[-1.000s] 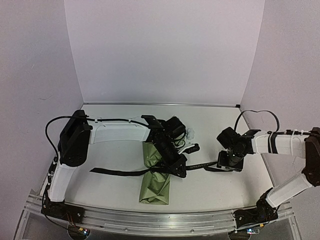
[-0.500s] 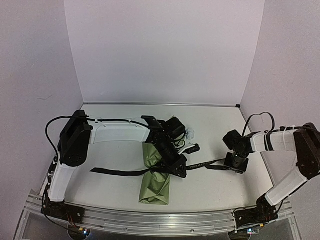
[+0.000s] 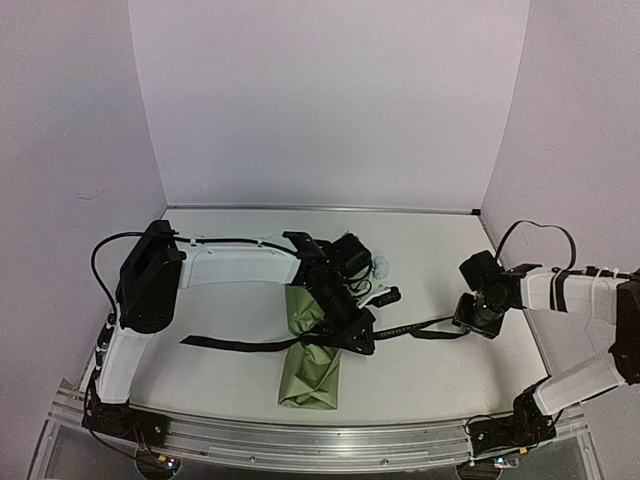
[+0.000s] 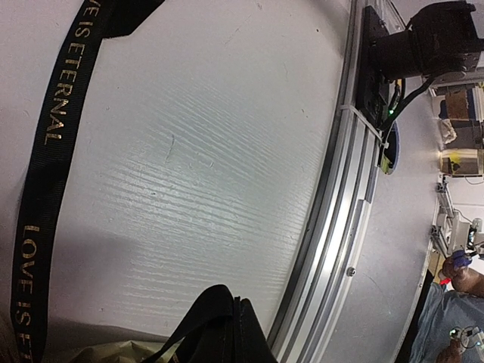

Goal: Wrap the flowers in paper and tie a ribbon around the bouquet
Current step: Cross the half-tied ribbon over the folded bouquet.

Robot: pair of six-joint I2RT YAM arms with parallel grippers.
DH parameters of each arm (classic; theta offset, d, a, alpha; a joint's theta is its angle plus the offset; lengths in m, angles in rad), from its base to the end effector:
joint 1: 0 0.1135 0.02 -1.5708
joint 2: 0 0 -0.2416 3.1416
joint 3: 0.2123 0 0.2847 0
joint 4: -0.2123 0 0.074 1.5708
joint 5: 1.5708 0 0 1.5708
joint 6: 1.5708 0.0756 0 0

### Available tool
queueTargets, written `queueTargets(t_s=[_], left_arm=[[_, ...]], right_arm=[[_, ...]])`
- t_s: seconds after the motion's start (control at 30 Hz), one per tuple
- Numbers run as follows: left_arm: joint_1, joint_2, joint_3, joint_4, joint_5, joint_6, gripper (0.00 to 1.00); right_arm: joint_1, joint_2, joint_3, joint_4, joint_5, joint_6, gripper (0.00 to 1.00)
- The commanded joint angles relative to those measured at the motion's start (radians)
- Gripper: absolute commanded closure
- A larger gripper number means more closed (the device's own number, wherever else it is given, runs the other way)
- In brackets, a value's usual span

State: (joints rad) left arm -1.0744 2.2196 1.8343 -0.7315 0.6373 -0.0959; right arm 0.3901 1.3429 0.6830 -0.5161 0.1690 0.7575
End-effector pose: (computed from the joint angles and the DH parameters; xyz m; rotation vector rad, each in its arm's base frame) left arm 0.2012 -0.4659 0.1359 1.5522 2.4469 -1.1632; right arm 0.2631 0.0944 0.0885 0.5418 2.6639 0.1017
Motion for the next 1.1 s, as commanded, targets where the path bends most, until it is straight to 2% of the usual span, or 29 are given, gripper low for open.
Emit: queueTargets(t_s=[0.0, 0.17, 0.23, 0.3, 0.37, 0.47, 0.63, 0.77, 0.93, 1.07], left_arm=[[0.001, -0.031, 0.009, 0.018, 0.021, 0.021, 1.0], [0.001, -0.031, 0.016, 0.015, 0.018, 0.022, 1.0], [0.002, -0.034, 0.013, 0.015, 0.018, 0.024, 1.0], [0.002, -0.043, 0.004, 0.023, 0.016, 0.023, 1.0], [0.004, -0.058, -0.015, 0.04, 0.014, 0.017, 1.0], [0.02, -0.086, -0.045, 0.079, 0.018, -0.001, 1.0], [0.061, -0.177, -0.155, 0.202, 0.038, -0.057, 1.0], [0.109, -0.265, -0.249, 0.306, 0.058, -0.105, 1.0], [0.131, -0.328, -0.29, 0.329, 0.095, -0.083, 1.0], [0.119, -0.328, -0.299, 0.339, 0.166, -0.052, 1.0]], right_arm=[[-0.049, 0.046, 0.013, 0.004, -0.002, -0.034, 0.45], [-0.055, 0.139, 0.046, 0.006, -0.011, -0.046, 0.49], [-0.056, 0.172, 0.055, 0.009, -0.014, -0.051, 0.54], [-0.056, 0.202, 0.074, 0.01, -0.029, -0.056, 0.64], [-0.056, 0.211, 0.079, 0.01, -0.052, -0.056, 0.8], [-0.04, 0.159, 0.062, -0.008, -0.068, -0.055, 0.98], [0.059, -0.047, 0.075, -0.125, -0.058, -0.061, 1.0], [0.178, -0.155, 0.162, -0.229, -0.07, -0.068, 1.0], [0.267, -0.137, 0.328, -0.318, -0.179, -0.079, 1.0], [0.27, -0.086, 0.463, -0.329, -0.232, -0.077, 1.0]])
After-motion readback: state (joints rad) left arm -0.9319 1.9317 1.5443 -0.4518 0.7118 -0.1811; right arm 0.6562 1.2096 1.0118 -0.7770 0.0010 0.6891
